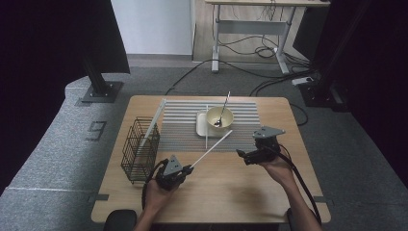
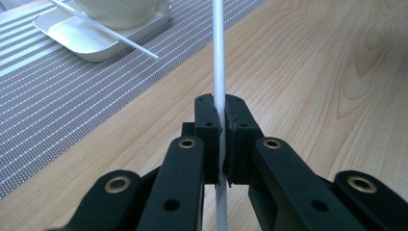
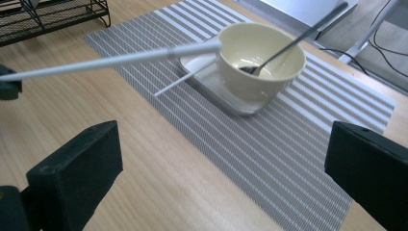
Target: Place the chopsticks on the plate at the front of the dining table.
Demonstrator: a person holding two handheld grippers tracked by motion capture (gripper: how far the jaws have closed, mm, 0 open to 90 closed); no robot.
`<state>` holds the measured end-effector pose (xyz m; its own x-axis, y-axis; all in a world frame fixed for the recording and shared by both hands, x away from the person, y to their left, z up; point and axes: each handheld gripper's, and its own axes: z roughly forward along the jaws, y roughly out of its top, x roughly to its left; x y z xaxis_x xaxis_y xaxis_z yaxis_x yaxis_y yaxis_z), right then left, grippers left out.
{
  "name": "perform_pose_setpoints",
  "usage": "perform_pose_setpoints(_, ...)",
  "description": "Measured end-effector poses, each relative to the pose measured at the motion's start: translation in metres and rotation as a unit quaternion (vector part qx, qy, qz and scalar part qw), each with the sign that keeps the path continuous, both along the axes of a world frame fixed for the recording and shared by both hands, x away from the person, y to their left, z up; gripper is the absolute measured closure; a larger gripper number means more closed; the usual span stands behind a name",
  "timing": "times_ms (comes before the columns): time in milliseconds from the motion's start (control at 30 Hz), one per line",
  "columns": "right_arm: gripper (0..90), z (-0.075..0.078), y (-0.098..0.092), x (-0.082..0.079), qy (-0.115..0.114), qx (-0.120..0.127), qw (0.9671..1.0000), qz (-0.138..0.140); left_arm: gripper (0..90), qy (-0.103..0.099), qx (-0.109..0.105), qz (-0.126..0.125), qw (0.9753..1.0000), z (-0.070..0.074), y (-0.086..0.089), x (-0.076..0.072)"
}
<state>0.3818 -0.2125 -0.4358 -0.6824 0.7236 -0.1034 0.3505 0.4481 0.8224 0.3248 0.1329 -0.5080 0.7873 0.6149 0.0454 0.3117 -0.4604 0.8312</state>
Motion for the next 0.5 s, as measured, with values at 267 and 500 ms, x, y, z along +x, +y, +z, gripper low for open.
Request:
perform_pose_setpoints(267,0.0,-0.025,-0.019,-0.018,0.007,0.029,0.9994,-0.016,85.5,0.012,0.002,0.006,0.9999,-0.001,0.0,0.004)
perform_pose_setpoints(500,0.0,-0.049,-0.029,-0.027,0.019,0.032,0.9991,-0.021,85.5,0.019,0.003,0.009,0.9998,-0.001,-0.001,0.008)
